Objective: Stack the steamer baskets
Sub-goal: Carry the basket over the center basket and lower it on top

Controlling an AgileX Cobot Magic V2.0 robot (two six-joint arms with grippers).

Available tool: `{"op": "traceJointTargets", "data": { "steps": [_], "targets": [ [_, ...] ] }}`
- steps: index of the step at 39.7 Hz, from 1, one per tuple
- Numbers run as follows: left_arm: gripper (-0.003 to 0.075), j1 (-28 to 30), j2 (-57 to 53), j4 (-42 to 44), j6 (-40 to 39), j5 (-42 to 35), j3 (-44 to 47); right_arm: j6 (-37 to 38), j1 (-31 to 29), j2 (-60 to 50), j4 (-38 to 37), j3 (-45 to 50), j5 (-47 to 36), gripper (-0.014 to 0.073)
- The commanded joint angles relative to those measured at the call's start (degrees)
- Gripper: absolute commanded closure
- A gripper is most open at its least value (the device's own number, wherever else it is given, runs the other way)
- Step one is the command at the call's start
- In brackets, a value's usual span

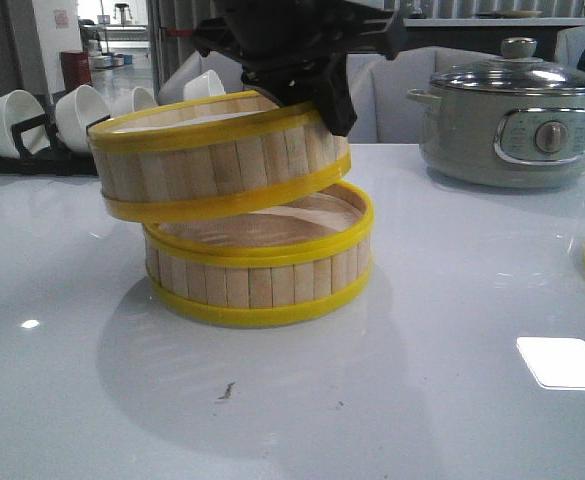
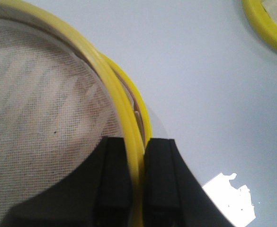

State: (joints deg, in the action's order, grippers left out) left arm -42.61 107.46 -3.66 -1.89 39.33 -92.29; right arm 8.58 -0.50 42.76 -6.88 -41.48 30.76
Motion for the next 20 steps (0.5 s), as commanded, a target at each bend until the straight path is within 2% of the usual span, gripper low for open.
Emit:
{"op": "traceJointTargets", "data": {
  "steps": [1, 20],
  "targets": [
    [0.0637, -0.51, -2.43, 0.69, 0.28, -5.42, -2.43, -0.25, -0.23, 0.01, -0.23, -2.17, -4.13, 0.0223],
    [0.0637, -2.61, 1.36, -3.17, 0.28, -9.93, -2.43, -0.25, -0.23, 0.01, -0.23, -2.17, -4.54, 0.0223]
  ]
}}
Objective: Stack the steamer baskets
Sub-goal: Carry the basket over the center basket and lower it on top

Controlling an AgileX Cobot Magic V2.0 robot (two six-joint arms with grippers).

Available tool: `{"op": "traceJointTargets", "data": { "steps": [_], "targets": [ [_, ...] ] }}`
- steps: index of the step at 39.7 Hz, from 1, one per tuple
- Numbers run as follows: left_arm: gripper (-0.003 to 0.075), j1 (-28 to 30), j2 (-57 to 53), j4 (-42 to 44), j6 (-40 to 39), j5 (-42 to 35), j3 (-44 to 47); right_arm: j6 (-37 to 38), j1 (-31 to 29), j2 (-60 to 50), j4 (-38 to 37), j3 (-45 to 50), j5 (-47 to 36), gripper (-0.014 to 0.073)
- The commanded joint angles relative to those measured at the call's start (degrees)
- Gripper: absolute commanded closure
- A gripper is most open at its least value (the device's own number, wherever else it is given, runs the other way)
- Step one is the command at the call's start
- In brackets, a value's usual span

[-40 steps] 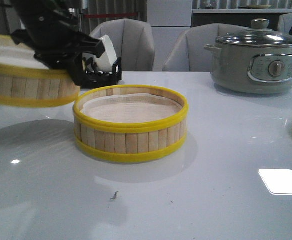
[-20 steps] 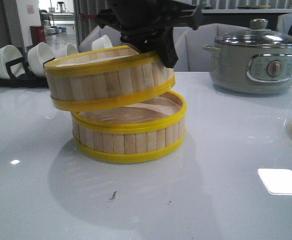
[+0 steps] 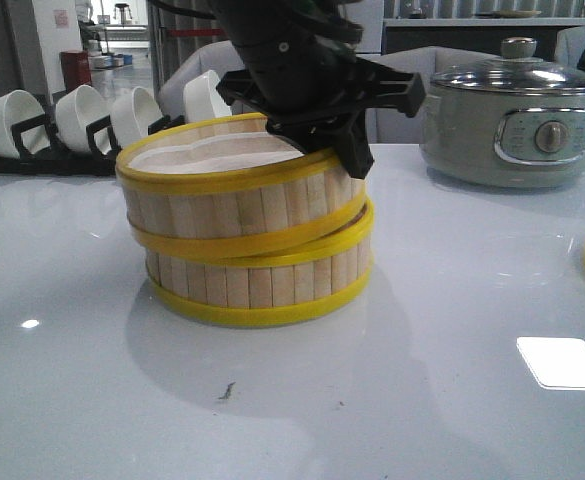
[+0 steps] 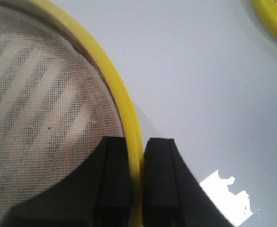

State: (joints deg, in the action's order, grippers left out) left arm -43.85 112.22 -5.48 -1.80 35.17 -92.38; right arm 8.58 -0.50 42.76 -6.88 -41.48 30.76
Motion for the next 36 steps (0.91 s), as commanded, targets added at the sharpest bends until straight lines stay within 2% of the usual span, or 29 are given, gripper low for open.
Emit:
{"op": "traceJointTargets", "data": {
  "steps": [1, 27, 32, 36],
  "targets": [
    [0.0637, -1.66, -3.4, -1.35, 0.18, -6.3, -2.34, -0.25, -0.23, 0.01, -0.23, -2.17, -4.54, 0.0223],
    [0.0631, -1.98, -3.37, -1.35, 0.18, -5.66, -2.34, -0.25, -0.23, 0.01, -0.23, -2.17, -4.37, 0.0223],
    [0.0559, -1.98, -3.37, -1.35, 0.18, -5.01, -2.34, -0.25, -0.23, 0.01, -0.23, -2.17, -4.22, 0.0223],
    [0.0428, -1.98, -3.37, -1.35, 0.18, -5.01, -2.34, -0.25, -0.23, 0.01, -0.23, -2.17, -4.03, 0.0223]
  ]
}}
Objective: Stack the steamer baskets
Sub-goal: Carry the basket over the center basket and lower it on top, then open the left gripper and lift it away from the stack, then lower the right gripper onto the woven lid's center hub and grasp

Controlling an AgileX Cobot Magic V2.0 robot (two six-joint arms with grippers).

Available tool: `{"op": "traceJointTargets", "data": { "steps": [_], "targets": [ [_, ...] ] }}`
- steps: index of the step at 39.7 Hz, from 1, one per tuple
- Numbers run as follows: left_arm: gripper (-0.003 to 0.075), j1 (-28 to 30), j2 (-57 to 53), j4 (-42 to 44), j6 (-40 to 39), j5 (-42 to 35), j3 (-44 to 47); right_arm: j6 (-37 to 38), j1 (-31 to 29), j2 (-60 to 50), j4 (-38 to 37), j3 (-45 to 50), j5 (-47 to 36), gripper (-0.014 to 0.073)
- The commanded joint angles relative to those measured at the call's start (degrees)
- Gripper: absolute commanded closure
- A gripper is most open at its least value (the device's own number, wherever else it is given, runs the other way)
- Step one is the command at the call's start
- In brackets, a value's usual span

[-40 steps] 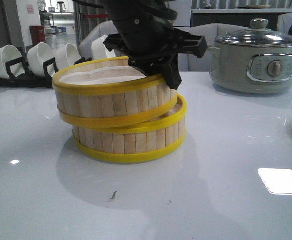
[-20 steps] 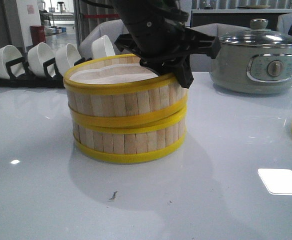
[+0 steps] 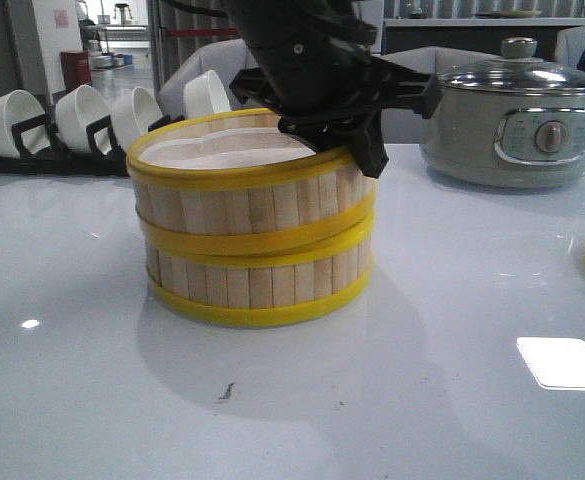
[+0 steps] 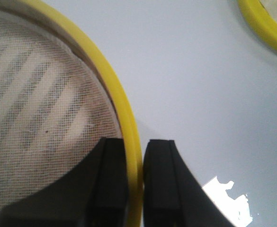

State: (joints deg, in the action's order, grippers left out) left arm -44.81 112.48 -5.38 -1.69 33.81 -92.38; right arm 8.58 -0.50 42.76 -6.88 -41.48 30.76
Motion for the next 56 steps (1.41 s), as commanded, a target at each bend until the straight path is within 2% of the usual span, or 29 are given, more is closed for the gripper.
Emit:
{"op": "traceJointTargets", "data": {
  "steps": [1, 3, 6, 12, 21, 24, 25, 28, 30, 32, 40, 46, 51, 56],
  "targets": [
    [0.0398, -1.01, -3.63, -1.45, 0.08, -3.65, -2.34, -0.25, -0.23, 0.01, -0.23, -2.17, -3.98, 0.0223],
    [0.0327, -1.01, -3.63, -1.45, 0.08, -3.65, -2.34, -0.25, -0.23, 0.01, -0.23, -2.17, -3.89, 0.0223],
    [0.0276, -0.91, -3.63, -1.45, 0.08, -3.65, -2.39, -0.25, -0.23, 0.01, -0.23, -2.17, -3.85, 0.0223],
    [0.0275, -0.8, -3.74, -0.83, 0.08, -3.05, -4.18, -0.25, -0.23, 0.01, -0.23, -2.17, -3.73, 0.0223],
    [0.0286, -0.68, -3.74, 0.43, 0.08, 3.14, -11.72, -0.25, -0.23, 0.01, -0.23, -2.17, -3.73, 0.0223],
    [0.0328, -0.68, -3.86, 2.16, 0.08, 5.65, -14.83, -0.25, -0.23, 0.01, -0.23, -2.17, -3.73, 0.0223],
    [0.0368, -0.68, -3.86, 3.29, 0.08, 6.88, -16.45, -0.25, -0.23, 0.01, -0.23, -2.17, -3.73, 0.0223],
    [0.0525, -0.14, -4.51, 5.71, 0.08, 9.83, -19.37, -0.25, -0.23, 0.01, -0.23, -2.17, -3.73, 0.0223],
    [0.0657, 0.6, -5.48, 5.99, 0.08, 10.27, -20.75, -0.25, -0.23, 0.01, -0.23, -2.17, -3.73, 0.0223],
    [0.061, 1.72, -6.91, 6.27, 0.08, 9.98, -21.29, -0.25, -0.23, 0.01, -0.23, -2.17, -3.73, 0.0223],
    [0.0634, 10.87, -14.39, 6.52, 0.08, 9.14, -21.44, -0.25, -0.23, 0.01, -0.23, -2.17, -3.73, 0.0223],
    [0.0634, 20.84, -20.8, 6.52, 0.08, 9.14, -19.71, -0.25, -0.23, 0.01, -0.23, -2.17, -3.73, 0.0223],
    [0.0634, 29.61, -27.69, 6.03, 0.08, 8.02, -13.94, -0.25, -0.23, 0.01, -0.04, -2.17, -3.73, 0.0223],
    [0.0634, 36.61, -36.34, 4.97, 0.08, 3.54, -2.63, -0.25, -0.23, 0.01, 0.75, -2.17, -3.73, 0.0223]
  ]
}}
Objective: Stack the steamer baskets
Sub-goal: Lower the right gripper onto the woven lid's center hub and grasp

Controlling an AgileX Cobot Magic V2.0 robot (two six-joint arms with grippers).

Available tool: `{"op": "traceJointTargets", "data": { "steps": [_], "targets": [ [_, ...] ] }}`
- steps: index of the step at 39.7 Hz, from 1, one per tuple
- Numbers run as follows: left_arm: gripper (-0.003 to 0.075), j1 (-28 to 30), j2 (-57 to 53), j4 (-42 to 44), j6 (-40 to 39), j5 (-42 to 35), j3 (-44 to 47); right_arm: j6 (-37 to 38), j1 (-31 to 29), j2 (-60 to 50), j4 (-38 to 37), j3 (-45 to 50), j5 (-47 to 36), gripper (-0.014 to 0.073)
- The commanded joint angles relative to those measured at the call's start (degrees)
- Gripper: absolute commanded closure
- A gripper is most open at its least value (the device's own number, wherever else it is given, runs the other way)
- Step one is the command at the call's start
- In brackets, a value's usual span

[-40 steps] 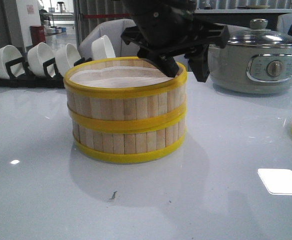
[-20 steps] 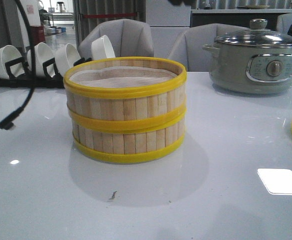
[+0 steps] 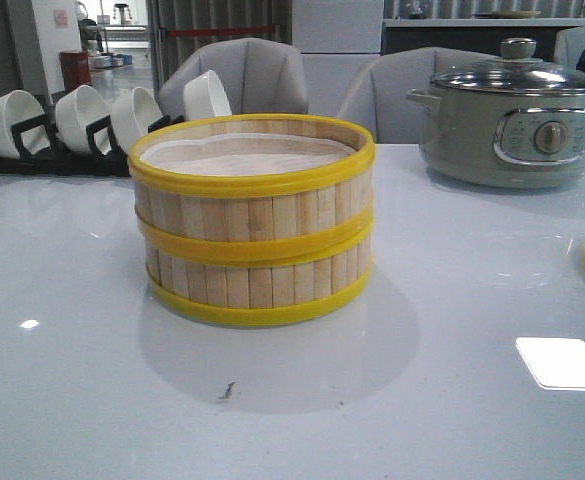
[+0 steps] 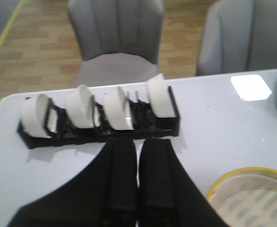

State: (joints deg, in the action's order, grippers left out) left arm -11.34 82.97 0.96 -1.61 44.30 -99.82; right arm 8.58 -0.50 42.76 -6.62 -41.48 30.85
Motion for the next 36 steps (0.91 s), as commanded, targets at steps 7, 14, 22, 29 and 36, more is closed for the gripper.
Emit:
{"op": "traceJointTargets", "data": {
  "steps": [7, 14, 22, 29, 36],
  "targets": [
    [0.0634, 5.98, -19.72, -1.37, -0.74, -12.22, 22.66, -0.25, -0.23, 0.01, 1.03, -2.17, -3.83, 0.0223],
    [0.0634, 5.98, -32.23, -1.49, -1.5, -17.52, 39.68, -0.25, -0.23, 0.01, 1.03, -2.17, -3.83, 0.0223],
    [0.0634, 5.86, -44.44, -1.93, -3.34, -24.54, 57.74, -0.25, -0.23, 0.01, 1.03, -2.17, -3.83, 0.0223],
    [0.0634, 5.86, -51.71, -2.32, -3.34, -28.06, 68.67, -0.25, -0.23, 0.01, 1.03, -2.17, -3.83, 0.0223],
    [0.0635, 5.86, -54.19, -2.32, -3.34, -28.07, 73.63, -0.25, -0.23, 0.01, 1.02, -2.07, -3.83, 0.0223]
  ]
}}
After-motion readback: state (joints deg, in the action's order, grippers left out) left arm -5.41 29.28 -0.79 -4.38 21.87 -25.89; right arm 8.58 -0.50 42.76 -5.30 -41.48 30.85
